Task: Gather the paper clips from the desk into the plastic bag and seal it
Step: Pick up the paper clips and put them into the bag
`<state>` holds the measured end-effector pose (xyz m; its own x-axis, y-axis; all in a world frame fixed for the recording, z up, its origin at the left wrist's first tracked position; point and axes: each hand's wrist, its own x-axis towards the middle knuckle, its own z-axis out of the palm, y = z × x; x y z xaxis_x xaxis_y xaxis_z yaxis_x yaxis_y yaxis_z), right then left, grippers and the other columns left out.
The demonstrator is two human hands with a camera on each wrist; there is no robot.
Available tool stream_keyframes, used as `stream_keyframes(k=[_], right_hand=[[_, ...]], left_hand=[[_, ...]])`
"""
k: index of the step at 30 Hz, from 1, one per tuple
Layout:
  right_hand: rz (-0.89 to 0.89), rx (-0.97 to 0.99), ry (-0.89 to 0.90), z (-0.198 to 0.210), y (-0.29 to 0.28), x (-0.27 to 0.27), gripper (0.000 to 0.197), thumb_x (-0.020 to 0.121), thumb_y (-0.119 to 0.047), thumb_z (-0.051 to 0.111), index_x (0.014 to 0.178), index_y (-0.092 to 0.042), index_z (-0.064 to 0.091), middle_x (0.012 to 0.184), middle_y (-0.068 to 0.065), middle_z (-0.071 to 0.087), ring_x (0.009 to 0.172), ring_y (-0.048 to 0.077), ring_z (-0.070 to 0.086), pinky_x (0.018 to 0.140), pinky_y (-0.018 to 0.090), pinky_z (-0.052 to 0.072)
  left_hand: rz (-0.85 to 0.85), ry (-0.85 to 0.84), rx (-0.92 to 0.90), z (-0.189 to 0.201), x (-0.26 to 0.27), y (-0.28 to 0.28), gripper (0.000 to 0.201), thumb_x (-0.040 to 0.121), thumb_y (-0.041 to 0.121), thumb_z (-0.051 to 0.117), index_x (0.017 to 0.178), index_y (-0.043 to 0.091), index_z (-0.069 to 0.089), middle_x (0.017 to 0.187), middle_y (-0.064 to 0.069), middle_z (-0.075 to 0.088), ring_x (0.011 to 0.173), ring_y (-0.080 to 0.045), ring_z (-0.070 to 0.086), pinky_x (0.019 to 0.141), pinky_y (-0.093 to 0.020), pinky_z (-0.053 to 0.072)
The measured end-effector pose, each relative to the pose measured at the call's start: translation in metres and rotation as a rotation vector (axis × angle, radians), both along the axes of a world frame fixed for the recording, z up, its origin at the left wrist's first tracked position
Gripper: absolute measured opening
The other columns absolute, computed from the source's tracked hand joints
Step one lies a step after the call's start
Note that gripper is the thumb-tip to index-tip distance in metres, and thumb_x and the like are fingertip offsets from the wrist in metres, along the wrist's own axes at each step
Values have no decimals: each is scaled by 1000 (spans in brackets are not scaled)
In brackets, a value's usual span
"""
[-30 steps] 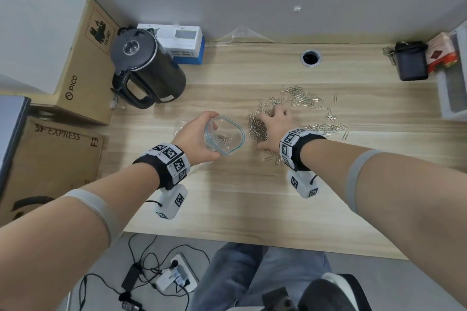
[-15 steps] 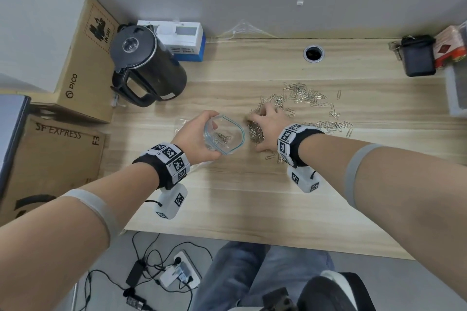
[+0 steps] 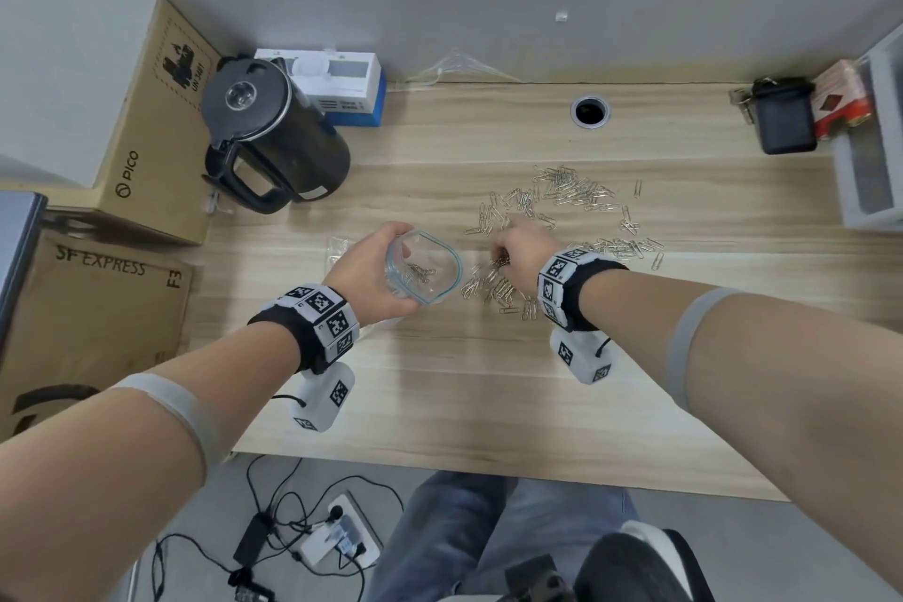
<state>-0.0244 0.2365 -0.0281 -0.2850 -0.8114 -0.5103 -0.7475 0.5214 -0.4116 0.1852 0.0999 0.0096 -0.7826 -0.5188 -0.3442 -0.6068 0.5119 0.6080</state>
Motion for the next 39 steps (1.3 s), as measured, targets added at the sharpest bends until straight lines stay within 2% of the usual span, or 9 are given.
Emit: stream_keyframes(k=[5, 15, 20, 25, 27, 29, 31, 35, 39], right_hand=[[-24, 47, -35, 16, 7, -20, 21, 86, -5, 62, 101, -16, 73, 104, 3, 69, 98, 23, 65, 83, 30, 54], [-68, -103, -316, 62, -20, -7, 16, 77, -13, 76, 93, -15, 75, 83, 1, 75, 68, 14, 70, 57, 14, 48], [-7, -164, -425, 69, -32, 27, 15, 77, -25, 78, 91, -24, 77, 91, -6, 73, 85, 12, 67, 80, 24, 53], [-26, -110, -528, 67, -34, 38, 23, 77, -13, 74, 96, -24, 79, 90, -5, 75, 81, 11, 69, 78, 19, 53], [-82, -119, -550, 67, -32, 34, 23, 79, -5, 69, 94, -19, 79, 77, -8, 73, 67, 4, 66, 69, 17, 53], [-198, -135, -569, 67, -31, 27, 20, 80, -1, 66, 88, -16, 77, 76, -3, 73, 67, 9, 68, 68, 23, 58], [-268, -159, -517, 63, -30, 18, 16, 82, -5, 68, 82, -19, 73, 77, -1, 73, 75, 18, 72, 72, 31, 60], [-182, -96, -166, 50, -21, -4, 12, 86, -20, 64, 95, -24, 71, 90, -7, 68, 87, 17, 67, 77, 29, 55], [-4, 73, 6, 37, -11, -11, 30, 84, -10, 61, 110, -25, 66, 107, -5, 64, 94, 19, 63, 75, 31, 55]], left_hand=[[-7, -23, 4, 3, -6, 3, 94, 60, 30, 90, 140, 23, 42, 112, 9, 59, 102, -11, 59, 89, -23, 46], [-45, -122, 20, 17, -17, 10, 102, 59, 33, 88, 145, 22, 36, 122, 7, 56, 107, -13, 58, 92, -25, 48], [-61, -89, 68, 23, -17, 11, 96, 56, 28, 88, 139, 22, 42, 113, 10, 63, 99, -11, 64, 82, -23, 52], [-64, -56, 72, 24, -12, 10, 87, 59, 22, 87, 135, 21, 45, 106, 12, 63, 93, -8, 63, 75, -13, 45], [-59, -58, 48, 23, -8, 10, 87, 61, 26, 86, 137, 21, 45, 105, 12, 63, 93, -9, 62, 77, -14, 44], [-48, -53, 42, 22, -5, 9, 84, 61, 30, 86, 135, 21, 47, 103, 12, 62, 91, -9, 61, 80, -21, 48], [-37, -56, 54, 22, -1, 8, 81, 59, 35, 84, 131, 24, 48, 104, 10, 63, 92, -10, 62, 85, -30, 53], [-35, -90, 80, 22, 5, 5, 84, 52, 43, 79, 127, 31, 45, 106, 10, 61, 93, -11, 62, 84, -32, 54], [-3, -57, 138, 22, 11, 6, 71, 52, 40, 78, 116, 33, 49, 100, 8, 63, 90, -14, 65, 82, -34, 56]])
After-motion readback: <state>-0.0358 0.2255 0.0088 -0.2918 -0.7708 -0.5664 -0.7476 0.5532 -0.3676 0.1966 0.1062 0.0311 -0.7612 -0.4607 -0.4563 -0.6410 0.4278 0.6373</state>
